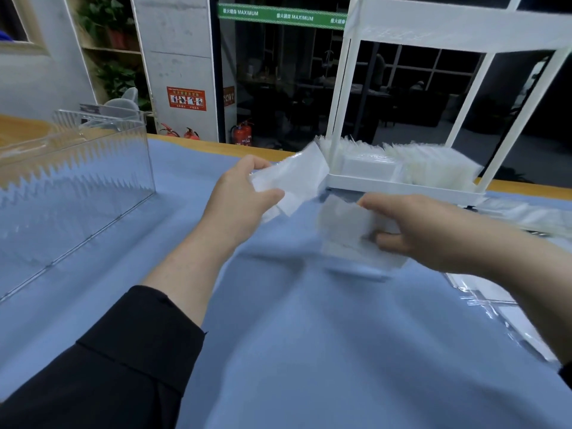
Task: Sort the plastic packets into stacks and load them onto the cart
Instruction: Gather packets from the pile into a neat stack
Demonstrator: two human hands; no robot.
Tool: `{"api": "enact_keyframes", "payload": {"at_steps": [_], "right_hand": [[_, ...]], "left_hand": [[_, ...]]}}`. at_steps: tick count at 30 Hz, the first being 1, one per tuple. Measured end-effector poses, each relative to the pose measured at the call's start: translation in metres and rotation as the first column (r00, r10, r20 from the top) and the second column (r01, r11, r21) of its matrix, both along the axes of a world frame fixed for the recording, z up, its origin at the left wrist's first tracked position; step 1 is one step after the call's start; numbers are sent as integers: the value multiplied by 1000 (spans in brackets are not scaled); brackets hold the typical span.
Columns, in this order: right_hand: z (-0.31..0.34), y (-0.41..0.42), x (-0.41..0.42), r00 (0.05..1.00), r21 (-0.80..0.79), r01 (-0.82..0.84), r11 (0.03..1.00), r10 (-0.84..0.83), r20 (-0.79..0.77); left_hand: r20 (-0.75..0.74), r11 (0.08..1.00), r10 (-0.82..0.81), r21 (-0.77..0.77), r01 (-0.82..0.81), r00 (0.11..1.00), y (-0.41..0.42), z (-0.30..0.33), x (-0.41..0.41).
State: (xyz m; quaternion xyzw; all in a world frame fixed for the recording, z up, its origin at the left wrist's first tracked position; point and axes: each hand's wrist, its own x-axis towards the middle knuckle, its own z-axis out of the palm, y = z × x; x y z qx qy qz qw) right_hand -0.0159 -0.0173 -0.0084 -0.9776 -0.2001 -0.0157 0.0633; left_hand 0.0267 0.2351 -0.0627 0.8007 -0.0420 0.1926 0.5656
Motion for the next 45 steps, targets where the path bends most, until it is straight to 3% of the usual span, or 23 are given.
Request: {"api": "enact_keyframes", "payload": {"at_steps": [4, 6, 11, 15, 18, 21, 25, 29, 34, 40, 43, 45], "right_hand": [[-22, -19, 4, 996, -58, -73, 996, 76, 48], [-38, -23, 6, 995, 75, -85, 994, 81, 59], [-64, -39, 14, 996, 499, 6, 867, -48, 72], [-75, -44, 21, 998, 573, 40, 818, -57, 11], [-76, -44, 24, 995, 610, 17, 792, -74, 70], [-78, -40, 29, 985, 716, -33, 698, -99, 142], [-89, -38, 36, 997, 804, 61, 592, -72, -22], [-91, -38, 37, 996, 788, 80, 611, -12, -93], [-85, -36, 34, 998, 777, 19, 629, 28, -48], [-75, -49, 33, 994, 713, -72, 697, -12, 112], [-81, -57, 40, 996, 662, -66, 747, 13, 84], [-83, -59, 42, 997, 690, -66, 721, 20, 74]], "left_hand": [[-66, 978, -161, 124, 169, 985, -9, -4, -4], [-132, 956, -213, 175, 234, 968, -13, -9, -4], [-200, 931, -325, 104, 350, 924, -21, -18, -2], [-178, 956, -265, 78, 282, 948, -26, -21, 0], [-144, 966, -255, 7, 258, 956, -30, -20, -3], [-154, 941, -337, -62, 332, 929, -40, -20, -8], [-185, 922, -385, -114, 369, 904, -54, -20, -13], [-124, 915, -402, -84, 394, 907, -68, -24, -20], [-106, 958, -272, -124, 259, 957, -87, -28, -20], [110, 988, -28, -151, 45, 994, -119, -14, -21], [3, 974, 119, -194, -117, 993, -137, -18, -12], [-58, 959, 147, -236, -157, 987, -139, -25, -6]]}}
